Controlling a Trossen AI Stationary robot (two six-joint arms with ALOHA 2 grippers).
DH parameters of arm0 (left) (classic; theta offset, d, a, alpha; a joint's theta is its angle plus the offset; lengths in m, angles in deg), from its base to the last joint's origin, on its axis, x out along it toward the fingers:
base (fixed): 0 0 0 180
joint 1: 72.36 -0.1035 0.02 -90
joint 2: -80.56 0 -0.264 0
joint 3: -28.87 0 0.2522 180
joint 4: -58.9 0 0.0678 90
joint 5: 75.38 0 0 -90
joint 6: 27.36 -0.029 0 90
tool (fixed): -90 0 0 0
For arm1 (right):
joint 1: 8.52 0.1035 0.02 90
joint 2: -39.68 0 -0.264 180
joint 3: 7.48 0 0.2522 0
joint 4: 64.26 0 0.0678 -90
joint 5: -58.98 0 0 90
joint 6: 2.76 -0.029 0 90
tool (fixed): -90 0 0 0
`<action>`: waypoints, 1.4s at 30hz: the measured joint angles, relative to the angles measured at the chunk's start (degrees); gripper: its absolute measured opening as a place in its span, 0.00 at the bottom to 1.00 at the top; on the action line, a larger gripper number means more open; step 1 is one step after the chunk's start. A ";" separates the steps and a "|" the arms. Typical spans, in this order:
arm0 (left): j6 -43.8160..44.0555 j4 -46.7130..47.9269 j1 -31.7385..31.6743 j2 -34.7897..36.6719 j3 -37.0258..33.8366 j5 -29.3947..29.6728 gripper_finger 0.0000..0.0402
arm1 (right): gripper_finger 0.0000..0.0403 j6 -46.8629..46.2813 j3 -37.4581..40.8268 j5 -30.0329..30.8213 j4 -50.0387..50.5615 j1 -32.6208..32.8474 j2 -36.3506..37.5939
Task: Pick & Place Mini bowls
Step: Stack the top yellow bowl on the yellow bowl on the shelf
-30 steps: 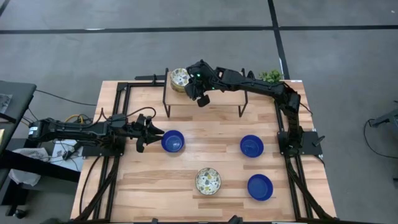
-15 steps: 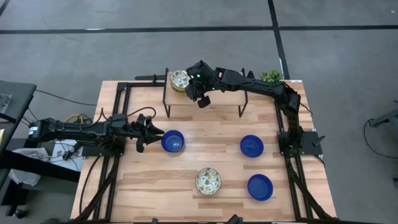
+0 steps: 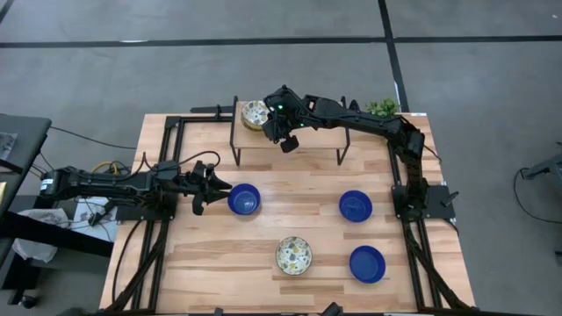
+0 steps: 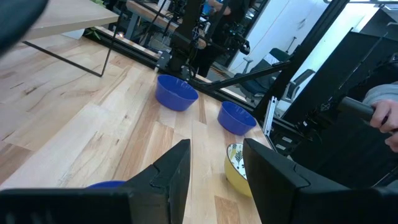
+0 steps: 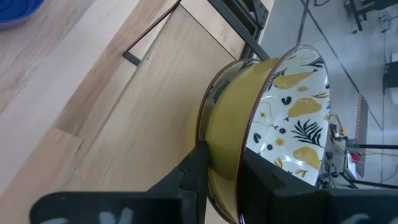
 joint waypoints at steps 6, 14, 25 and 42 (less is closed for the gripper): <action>0.02 0.00 -0.02 0.00 0.00 -0.02 0.36 | 0.23 0.07 0.00 0.00 -0.20 -0.02 0.00; 0.02 -0.07 -0.01 0.00 0.00 0.00 0.36 | 0.39 3.10 0.00 0.77 -0.11 -0.02 0.00; 0.02 -0.20 0.00 0.00 0.00 -0.01 0.36 | 0.46 5.00 0.00 6.38 -1.36 1.38 0.00; 0.00 -0.24 -0.02 0.00 0.00 -0.02 0.36 | 0.45 1.25 -0.07 5.63 -0.83 3.11 6.10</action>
